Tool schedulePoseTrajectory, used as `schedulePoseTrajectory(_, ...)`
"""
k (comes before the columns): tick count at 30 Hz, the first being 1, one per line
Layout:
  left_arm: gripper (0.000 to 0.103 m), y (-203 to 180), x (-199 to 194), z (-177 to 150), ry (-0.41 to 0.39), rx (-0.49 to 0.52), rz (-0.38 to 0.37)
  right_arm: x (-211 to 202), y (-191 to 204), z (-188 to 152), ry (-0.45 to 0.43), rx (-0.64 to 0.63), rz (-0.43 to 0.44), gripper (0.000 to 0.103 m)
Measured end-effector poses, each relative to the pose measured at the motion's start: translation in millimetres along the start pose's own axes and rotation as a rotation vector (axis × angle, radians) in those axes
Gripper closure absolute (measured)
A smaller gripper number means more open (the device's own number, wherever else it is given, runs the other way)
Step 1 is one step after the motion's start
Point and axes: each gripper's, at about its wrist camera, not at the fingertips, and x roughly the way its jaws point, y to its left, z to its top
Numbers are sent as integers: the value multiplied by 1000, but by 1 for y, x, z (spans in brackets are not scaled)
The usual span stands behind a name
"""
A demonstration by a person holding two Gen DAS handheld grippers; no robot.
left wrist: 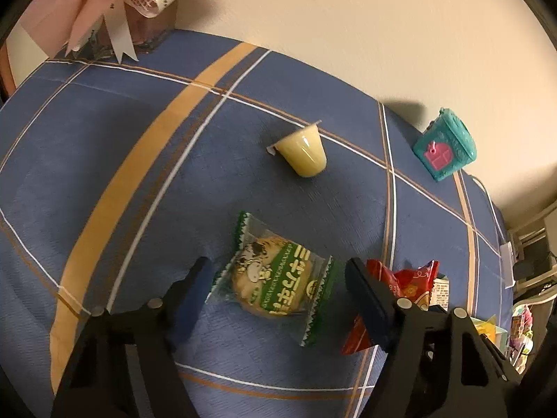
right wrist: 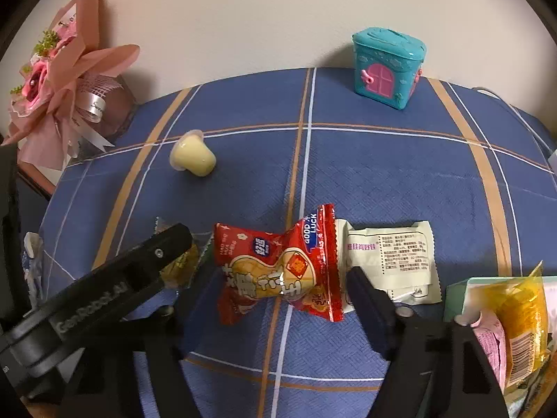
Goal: Organize snacks
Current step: 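Lower the left gripper onto the green-wrapped cookie and grasp it, then grasp the red candy pack with the right gripper while the left holds the cookie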
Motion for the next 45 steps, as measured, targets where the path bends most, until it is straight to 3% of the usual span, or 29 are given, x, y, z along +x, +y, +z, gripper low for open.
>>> schedulePoseTrajectory(9,30,-7,7,-2,18,9,18,-3,1,-1,-3,-14,-9,45)
schedulePoseTrajectory(12,37,-4,12,-3,27,-9,38,-4,1,-2,-5,-21,-7,49)
schedulePoseTrajectory(18,48,-3,9,-4,13,-11,64,-5,2,-3,-4,-31,0,53)
schedulePoseTrajectory(24,49,0,0,-8,18,-37,79,-10,0,-4,-6,-21,17,56)
schedulePoseTrajectory(27,49,0,-4,-13,28,-62,75,-18,-1,-5,-11,-21,33,74)
schedulePoseTrajectory(39,49,3,-35,-34,55,-163,71,-45,-11,-11,-10,-3,54,70)
schedulePoseTrajectory(40,49,2,-35,-34,53,-166,70,-42,-12,-10,2,0,60,61)
schedulePoseTrajectory(41,49,3,-35,-33,48,-172,75,-40,-13,-8,9,12,68,46)
schedulePoseTrajectory(45,49,13,-40,-35,39,-196,84,-32,-8,-2,20,3,66,42)
